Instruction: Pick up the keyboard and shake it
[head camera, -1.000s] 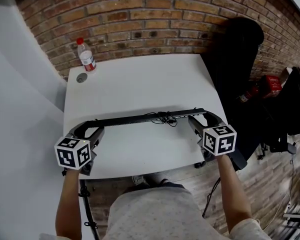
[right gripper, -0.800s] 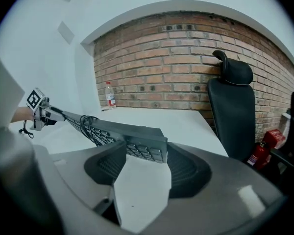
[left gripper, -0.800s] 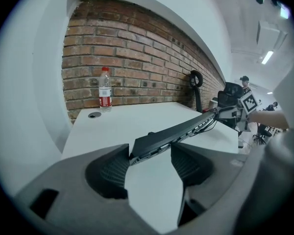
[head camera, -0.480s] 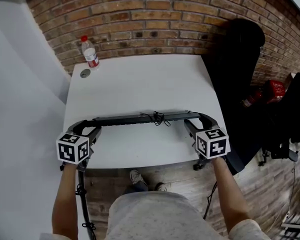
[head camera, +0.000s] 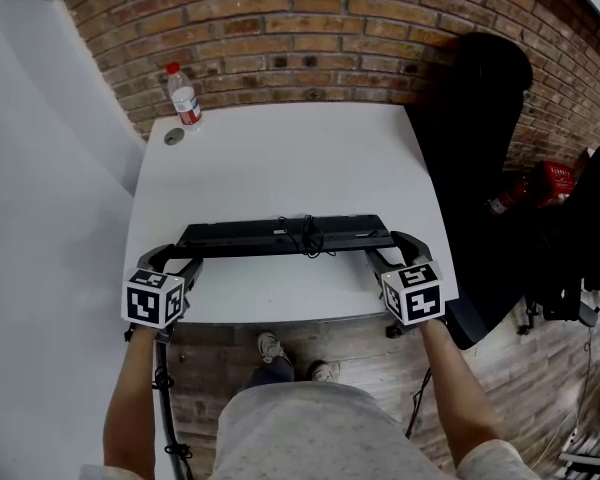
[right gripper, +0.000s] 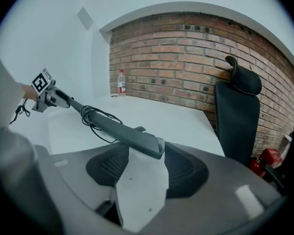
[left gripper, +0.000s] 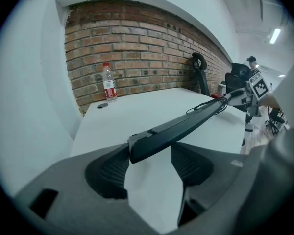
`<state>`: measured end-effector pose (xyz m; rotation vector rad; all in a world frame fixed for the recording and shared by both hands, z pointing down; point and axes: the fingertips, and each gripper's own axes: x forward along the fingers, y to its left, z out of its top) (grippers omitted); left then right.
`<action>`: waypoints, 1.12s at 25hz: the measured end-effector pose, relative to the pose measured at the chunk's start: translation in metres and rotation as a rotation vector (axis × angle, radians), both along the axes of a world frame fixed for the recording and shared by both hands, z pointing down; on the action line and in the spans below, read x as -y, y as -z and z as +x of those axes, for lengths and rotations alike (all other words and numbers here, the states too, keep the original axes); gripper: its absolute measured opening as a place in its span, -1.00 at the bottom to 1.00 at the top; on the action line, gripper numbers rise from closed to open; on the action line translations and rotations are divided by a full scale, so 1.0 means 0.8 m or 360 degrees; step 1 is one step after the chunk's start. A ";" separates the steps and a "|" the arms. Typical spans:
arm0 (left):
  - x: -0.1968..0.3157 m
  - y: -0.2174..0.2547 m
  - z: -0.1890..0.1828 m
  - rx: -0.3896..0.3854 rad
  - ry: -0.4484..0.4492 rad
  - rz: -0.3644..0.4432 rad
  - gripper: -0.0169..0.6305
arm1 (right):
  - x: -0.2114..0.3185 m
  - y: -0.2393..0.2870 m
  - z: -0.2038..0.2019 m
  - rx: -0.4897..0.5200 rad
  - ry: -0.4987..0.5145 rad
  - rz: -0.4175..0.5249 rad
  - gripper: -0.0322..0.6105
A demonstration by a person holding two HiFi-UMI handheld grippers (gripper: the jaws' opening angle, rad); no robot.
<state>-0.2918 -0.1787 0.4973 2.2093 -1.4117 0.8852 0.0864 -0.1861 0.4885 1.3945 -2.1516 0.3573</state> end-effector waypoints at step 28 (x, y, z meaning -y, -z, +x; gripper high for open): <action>-0.056 -0.063 0.006 0.0155 0.0021 -0.0190 -0.07 | -0.035 -0.051 0.007 -0.0662 0.0276 -0.0016 -0.17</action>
